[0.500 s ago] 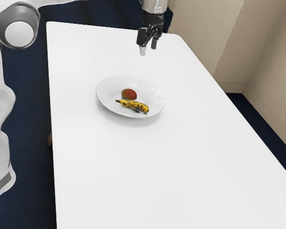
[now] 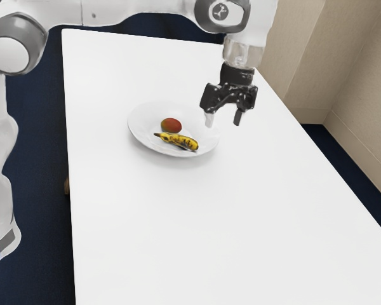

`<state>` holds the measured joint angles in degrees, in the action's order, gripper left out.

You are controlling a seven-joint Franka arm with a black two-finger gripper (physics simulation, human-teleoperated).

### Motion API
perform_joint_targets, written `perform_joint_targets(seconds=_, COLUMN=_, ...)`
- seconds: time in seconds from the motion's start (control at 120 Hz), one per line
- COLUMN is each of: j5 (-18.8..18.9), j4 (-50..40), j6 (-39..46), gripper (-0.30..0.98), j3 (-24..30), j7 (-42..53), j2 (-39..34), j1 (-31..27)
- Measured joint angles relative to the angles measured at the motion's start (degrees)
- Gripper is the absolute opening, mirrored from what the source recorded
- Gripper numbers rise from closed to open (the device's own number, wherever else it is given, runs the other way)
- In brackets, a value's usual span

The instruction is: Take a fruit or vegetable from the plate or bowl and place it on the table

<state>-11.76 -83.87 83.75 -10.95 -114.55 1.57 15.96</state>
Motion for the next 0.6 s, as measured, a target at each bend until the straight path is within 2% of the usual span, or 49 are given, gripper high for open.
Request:
perform_joint_targets(seconds=0.058, j5=-0.5, j4=-0.2, j6=-0.3, gripper=0.69, j3=10.6, j7=7.1, j2=1.4, j1=-6.4)
perform_joint_targets(seconds=0.108, j5=-0.2, j4=-0.3, j6=-0.6, gripper=0.69, j3=15.6, j7=13.3, j2=1.8, j1=-11.9)
perform_joint_targets(seconds=0.208, j5=5.5, j4=-0.4, j6=-1.0, gripper=0.69, j3=18.6, j7=24.1, j2=2.8, j1=-23.5)
perform_joint_targets(seconds=0.267, j5=7.6, j4=-2.1, j6=-1.0, gripper=0.69, j3=18.2, j7=30.0, j2=1.1, j1=-27.7)
perform_joint_targets(seconds=0.358, j5=7.9, j4=-14.5, j6=-0.4, gripper=0.69, j3=14.1, j7=38.3, j2=-7.6, j1=-29.6)
perform_joint_targets(seconds=0.408, j5=9.8, j4=-17.3, j6=0.9, gripper=0.69, j3=13.4, j7=43.8, j2=-10.4, j1=-27.8)
perform_joint_targets(seconds=0.467, j5=11.8, j4=-18.5, j6=3.2, gripper=0.69, j3=13.0, j7=52.1, j2=-11.4, j1=-25.4)
perform_joint_targets(seconds=0.6, j5=12.3, j4=-19.4, j6=7.7, gripper=0.68, j3=10.9, j7=70.4, j2=-9.7, j1=-22.5)
